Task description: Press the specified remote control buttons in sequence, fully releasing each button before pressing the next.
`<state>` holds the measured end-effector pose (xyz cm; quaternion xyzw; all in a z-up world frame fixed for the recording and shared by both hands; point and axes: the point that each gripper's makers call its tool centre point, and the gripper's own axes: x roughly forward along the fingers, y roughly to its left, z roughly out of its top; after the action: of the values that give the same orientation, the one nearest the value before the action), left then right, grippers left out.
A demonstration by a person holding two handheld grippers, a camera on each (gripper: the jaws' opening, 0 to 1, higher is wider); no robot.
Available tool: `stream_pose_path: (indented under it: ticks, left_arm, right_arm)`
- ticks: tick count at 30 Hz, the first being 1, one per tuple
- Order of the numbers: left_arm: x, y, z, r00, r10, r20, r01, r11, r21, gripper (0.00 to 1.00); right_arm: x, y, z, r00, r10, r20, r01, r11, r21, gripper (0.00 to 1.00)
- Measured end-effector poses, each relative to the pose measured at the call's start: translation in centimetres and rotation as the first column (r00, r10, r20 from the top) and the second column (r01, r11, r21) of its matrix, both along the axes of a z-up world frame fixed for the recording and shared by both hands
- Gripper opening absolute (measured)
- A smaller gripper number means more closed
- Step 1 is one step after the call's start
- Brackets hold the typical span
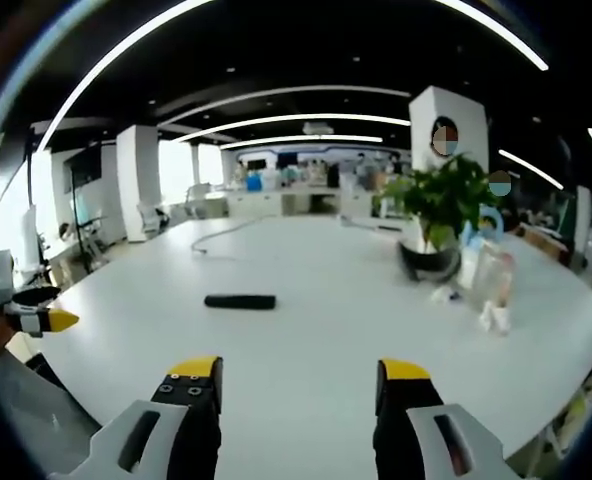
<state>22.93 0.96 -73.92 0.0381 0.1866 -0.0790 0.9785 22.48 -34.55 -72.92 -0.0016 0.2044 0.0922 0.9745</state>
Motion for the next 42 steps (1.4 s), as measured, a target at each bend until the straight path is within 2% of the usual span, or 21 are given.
stream_pose_path:
  ticks: [3,9,17,19,34,37,42]
  left_arm:
    - [0.0,-0.1,0.0,1.0,-0.003,-0.003,0.003,1.0,0.003,1.0]
    - [0.1,0.0,-0.2,1.0,0.0,-0.019,-0.001,0.999,-0.032,1.0]
    - [0.2,0.1,0.4,1.0,0.0,0.009,0.0,1.0,-0.016,1.0]
    - [0.3,0.0,0.5,1.0,-0.005,0.01,0.005,0.999,-0.032,1.0]
    - [2.6,-1.4,2.3,0.99,-0.136,-0.021,0.136,0.991,-0.01,0.99]
    - [3.1,-1.3,2.4,0.989,-0.143,-0.023,0.143,0.99,0.002,0.98]
    - [4.1,-1.7,2.8,0.986,-0.165,-0.033,0.164,0.986,-0.014,0.97]
  right_arm:
    - [0.0,-0.1,0.0,1.0,-0.005,0.002,0.005,1.0,0.005,0.59]
    - [0.0,-0.1,0.2,1.0,-0.004,0.007,0.004,1.0,0.008,0.59]
    - [0.0,-0.1,0.2,1.0,-0.006,0.011,0.005,1.0,0.015,0.58]
    - [0.0,-0.1,0.3,1.0,-0.005,0.013,0.005,1.0,0.016,0.58]
    - [0.0,-0.4,0.1,1.0,-0.018,0.006,0.018,1.0,0.014,0.56]
    - [0.0,-0.5,0.1,1.0,-0.023,0.005,0.023,1.0,0.014,0.56]
    - [0.0,-0.6,0.1,1.0,-0.031,0.003,0.031,0.999,0.016,0.56]
